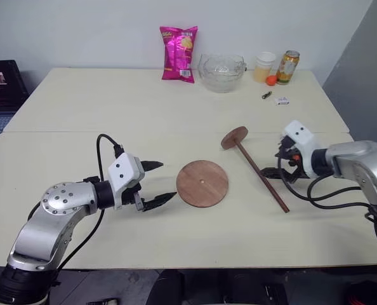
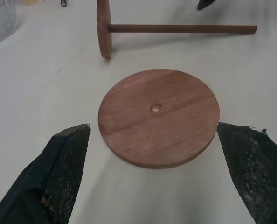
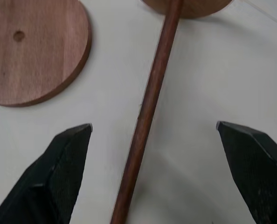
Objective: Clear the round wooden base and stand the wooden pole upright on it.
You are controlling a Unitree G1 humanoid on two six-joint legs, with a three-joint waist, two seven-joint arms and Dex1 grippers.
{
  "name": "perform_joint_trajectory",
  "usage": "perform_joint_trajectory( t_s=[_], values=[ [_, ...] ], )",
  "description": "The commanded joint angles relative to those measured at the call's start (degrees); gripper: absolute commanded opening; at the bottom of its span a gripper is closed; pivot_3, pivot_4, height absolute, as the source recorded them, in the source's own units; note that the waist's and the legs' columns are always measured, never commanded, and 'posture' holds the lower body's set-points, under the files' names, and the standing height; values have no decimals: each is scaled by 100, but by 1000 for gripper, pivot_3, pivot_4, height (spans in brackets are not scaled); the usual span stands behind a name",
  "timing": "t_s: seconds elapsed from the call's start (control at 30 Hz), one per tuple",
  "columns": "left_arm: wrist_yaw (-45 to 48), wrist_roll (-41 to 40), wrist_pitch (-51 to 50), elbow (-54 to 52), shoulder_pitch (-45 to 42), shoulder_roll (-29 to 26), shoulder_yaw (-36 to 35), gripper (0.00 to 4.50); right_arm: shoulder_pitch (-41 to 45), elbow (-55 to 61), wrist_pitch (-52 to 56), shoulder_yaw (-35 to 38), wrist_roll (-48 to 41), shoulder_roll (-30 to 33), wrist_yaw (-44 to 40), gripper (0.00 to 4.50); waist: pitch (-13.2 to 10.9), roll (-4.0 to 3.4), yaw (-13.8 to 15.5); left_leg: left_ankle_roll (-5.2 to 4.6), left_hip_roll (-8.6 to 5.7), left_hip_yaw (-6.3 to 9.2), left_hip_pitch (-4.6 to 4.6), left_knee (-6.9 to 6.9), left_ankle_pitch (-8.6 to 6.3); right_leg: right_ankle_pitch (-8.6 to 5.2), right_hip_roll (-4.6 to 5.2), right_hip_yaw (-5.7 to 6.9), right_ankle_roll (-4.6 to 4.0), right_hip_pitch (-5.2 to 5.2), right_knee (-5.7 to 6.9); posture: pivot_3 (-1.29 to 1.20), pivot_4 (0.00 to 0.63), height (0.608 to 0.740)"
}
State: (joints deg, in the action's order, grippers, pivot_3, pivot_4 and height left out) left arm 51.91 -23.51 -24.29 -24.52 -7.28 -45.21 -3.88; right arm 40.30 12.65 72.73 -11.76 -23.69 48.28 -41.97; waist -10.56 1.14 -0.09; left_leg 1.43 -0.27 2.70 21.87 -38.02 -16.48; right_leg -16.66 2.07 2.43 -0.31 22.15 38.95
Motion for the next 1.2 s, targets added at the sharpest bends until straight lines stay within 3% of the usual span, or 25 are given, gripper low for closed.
perform_joint_trajectory(
  t_s=[0.03,0.37,0.63,0.93,1.2],
  values=[
    [-24,51,106,-188,-84,44,95,4494,523,-275,634,-247,162,-252,325,4500,0,0,0,0,0,-1,0,-1,0,0,0,-1,0,0,0,0,150,740],
    [-5,143,175,-167,-86,111,253,4494,1047,-1062,1385,-573,275,-1013,771,4500,0,0,-3,-2,-1,-2,4,-1,0,2,0,-4,0,6,2,0,150,740],
    [4,178,180,-179,-69,168,323,4494,1382,-2048,1279,-478,560,-1559,1172,4500,1,-1,-18,-4,-1,-4,4,-1,1,3,-1,-6,0,10,6,0,150,740],
    [15,186,171,-193,-41,143,311,4500,1581,-2366,1399,-508,522,-1749,1179,2696,1,-1,-22,-5,-2,-7,3,-1,1,3,-1,-9,0,10,6,0,150,740],
    [63,161,113,-250,14,64,278,4500,1749,-2797,1530,-205,603,-2006,1340,675,1,0,-34,-5,-1,-8,3,-1,1,3,-1,-10,0,11,7,0,150,740]
  ],
)
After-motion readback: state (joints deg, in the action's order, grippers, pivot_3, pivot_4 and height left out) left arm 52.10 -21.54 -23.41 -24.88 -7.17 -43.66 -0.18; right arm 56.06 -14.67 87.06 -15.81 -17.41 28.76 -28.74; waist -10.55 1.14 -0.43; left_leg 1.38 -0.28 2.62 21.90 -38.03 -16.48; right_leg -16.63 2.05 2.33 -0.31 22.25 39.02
